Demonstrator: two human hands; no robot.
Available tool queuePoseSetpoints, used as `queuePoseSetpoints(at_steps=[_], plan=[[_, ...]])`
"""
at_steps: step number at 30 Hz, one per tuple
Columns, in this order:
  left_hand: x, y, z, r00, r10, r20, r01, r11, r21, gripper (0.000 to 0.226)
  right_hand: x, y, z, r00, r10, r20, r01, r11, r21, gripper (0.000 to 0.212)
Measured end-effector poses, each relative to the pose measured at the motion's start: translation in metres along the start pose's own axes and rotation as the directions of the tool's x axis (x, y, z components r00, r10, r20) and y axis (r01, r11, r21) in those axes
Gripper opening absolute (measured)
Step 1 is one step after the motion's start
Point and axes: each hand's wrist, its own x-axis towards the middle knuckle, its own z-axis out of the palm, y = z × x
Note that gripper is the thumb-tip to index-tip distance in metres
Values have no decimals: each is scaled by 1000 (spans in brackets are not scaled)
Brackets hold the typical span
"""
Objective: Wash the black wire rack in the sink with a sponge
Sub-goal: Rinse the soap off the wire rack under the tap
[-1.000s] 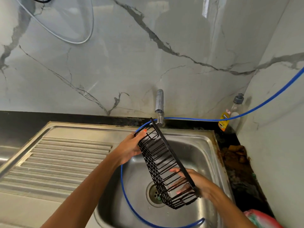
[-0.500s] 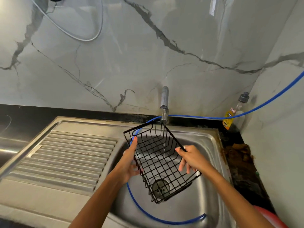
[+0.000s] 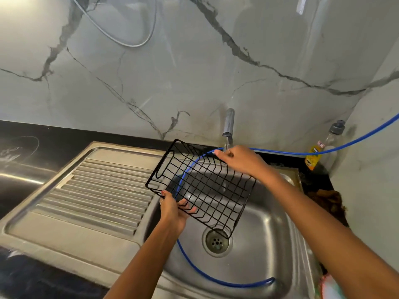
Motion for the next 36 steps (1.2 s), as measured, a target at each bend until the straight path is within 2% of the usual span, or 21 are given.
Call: queuePoseSetpoints(at_steps=[4, 8, 10, 12, 17, 22, 24, 26, 28, 31, 33, 36], plan=[[-1, 4, 3, 998, -25, -59, 22, 999, -50, 65, 31, -15, 3, 997, -73, -28, 72, 996, -46, 46], [8, -2, 4, 997, -52, -57, 54, 997, 51, 74, 42, -22, 11, 996, -90, -10, 90, 981, 172, 41], [7, -7, 10, 995, -81, -53, 84, 995, 48, 68, 45, -20, 14, 998, -60, 36, 43, 933, 357, 37], [9, -13, 17, 993, -106, -47, 109, 992, 59, 60, 47, -14, 14, 996, -24, 86, -18, 889, 457, 35], [16, -29, 38, 978, -205, 26, 205, 979, 19, 63, 44, 7, -3, 980, 17, 199, -133, 798, 588, 31], [17, -43, 47, 947, -294, 130, 296, 955, 9, 65, 46, 28, -20, 961, 34, 273, -200, 770, 605, 29], [17, -45, 46, 955, -281, 92, 277, 959, 56, 60, 50, 33, -20, 958, 81, 276, -234, 776, 585, 29], [16, -41, 42, 965, -254, 61, 247, 963, 112, 54, 56, 34, -16, 954, 132, 269, -256, 827, 501, 27], [17, -36, 34, 971, -233, 56, 226, 968, 112, 54, 63, 31, -7, 955, 159, 249, -246, 896, 370, 26], [19, -25, 24, 983, -179, 50, 173, 979, 109, 58, 78, 24, 13, 974, 142, 178, -158, 984, 78, 30], [21, -19, 20, 988, -149, 39, 142, 981, 133, 59, 91, 23, 28, 980, 155, 124, -150, 987, -55, 36], [23, -13, 12, 993, -118, 30, 112, 984, 140, 55, 104, 20, 47, 970, 219, 101, -208, 972, -111, 42]])
